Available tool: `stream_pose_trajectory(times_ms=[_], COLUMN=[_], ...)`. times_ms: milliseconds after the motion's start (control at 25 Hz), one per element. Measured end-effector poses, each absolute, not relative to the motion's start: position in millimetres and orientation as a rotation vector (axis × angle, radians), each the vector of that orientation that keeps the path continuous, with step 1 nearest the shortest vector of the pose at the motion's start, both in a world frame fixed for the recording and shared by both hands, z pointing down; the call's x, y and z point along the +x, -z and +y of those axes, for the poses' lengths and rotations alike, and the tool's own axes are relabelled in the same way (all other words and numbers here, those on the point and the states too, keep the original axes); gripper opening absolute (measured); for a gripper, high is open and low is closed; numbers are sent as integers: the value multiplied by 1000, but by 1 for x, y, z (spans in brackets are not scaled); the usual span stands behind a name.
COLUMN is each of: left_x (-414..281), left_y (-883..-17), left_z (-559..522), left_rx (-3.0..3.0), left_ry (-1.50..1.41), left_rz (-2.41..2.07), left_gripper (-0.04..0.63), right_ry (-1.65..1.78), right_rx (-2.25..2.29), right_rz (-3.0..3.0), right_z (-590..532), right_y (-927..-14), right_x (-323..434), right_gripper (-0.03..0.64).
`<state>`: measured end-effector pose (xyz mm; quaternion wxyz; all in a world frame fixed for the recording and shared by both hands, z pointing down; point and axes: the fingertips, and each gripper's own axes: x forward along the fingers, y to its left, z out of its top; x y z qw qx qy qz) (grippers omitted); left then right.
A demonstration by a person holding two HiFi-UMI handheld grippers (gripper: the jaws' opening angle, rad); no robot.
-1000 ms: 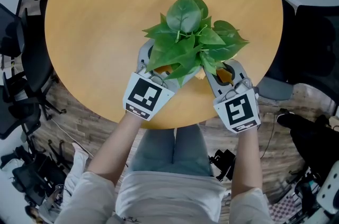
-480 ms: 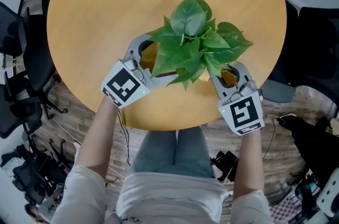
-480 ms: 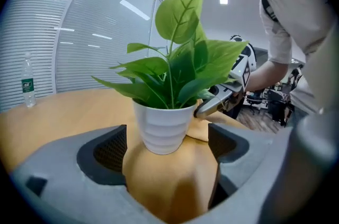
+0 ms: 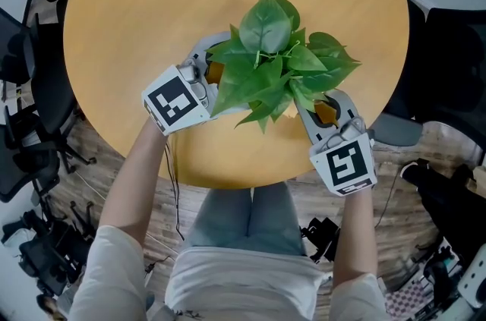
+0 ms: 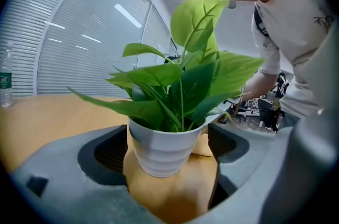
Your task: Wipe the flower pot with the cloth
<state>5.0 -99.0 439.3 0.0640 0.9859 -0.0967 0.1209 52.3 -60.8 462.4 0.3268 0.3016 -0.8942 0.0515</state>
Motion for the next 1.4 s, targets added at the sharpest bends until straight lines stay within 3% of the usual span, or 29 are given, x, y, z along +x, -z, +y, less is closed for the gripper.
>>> stream_pose_trajectory(times_ms=[560,1400], left_x=[7,7], left_y=[-438,-448], left_z=[-102,-92], left_rx=[2947,2845], left_ry=[-333,-375], left_rz=[-423,-694], left_gripper=[449,436], right_ry=[-134,-69], right_rx=[918,840], right_rz=[-2281,-2305], right_z=[-88,-74], right_y=[-456,-453], right_x=[87,62], right_gripper=[43,44])
